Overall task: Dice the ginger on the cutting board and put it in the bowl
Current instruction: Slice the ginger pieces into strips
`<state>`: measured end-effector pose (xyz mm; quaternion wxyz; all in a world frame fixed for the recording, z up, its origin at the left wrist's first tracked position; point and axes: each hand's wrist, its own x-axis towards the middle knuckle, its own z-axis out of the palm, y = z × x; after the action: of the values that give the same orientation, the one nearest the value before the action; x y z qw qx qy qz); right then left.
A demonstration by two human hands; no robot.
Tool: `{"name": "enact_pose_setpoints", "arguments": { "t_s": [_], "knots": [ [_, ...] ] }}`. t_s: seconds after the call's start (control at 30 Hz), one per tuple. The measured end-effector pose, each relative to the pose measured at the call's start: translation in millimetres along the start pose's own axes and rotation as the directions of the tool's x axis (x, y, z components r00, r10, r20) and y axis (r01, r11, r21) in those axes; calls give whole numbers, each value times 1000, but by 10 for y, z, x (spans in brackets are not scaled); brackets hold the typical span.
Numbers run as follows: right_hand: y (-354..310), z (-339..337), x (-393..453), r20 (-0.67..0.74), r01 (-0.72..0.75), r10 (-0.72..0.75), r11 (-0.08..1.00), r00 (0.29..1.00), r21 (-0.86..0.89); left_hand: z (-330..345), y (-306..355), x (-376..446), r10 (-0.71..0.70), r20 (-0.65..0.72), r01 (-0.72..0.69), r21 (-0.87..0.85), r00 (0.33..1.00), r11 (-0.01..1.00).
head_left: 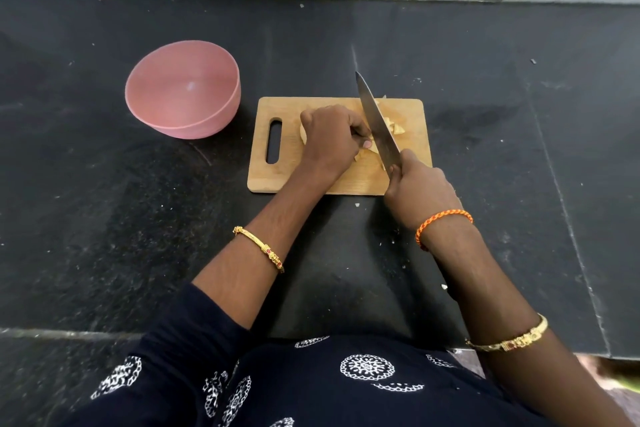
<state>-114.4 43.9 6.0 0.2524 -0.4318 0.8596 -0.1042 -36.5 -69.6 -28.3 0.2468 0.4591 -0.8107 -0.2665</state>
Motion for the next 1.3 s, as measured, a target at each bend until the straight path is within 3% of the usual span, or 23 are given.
{"name": "enact_pose_setpoints", "arguments": {
  "t_s": [0.43,0.83,1.07,1.3],
  "knots": [
    [-23,-123,-22,186,-44,53,998,981,-52,21,-8,-61,14,-62,-18,-69,998,997],
    [232,-91,-346,240,-44,58,997,969,-63,12,1,-62,-2,-86,-2,-44,996,999],
    [370,-237,-500,98,-2,-9,994,995,111,-59,-12,-45,-4,-6,4,14,1000,1000],
    [310,-63,-314,-10,18,-17,993,1000,115,-53,21,-86,-42,-2,42,-24,999,999]
  ]
}}
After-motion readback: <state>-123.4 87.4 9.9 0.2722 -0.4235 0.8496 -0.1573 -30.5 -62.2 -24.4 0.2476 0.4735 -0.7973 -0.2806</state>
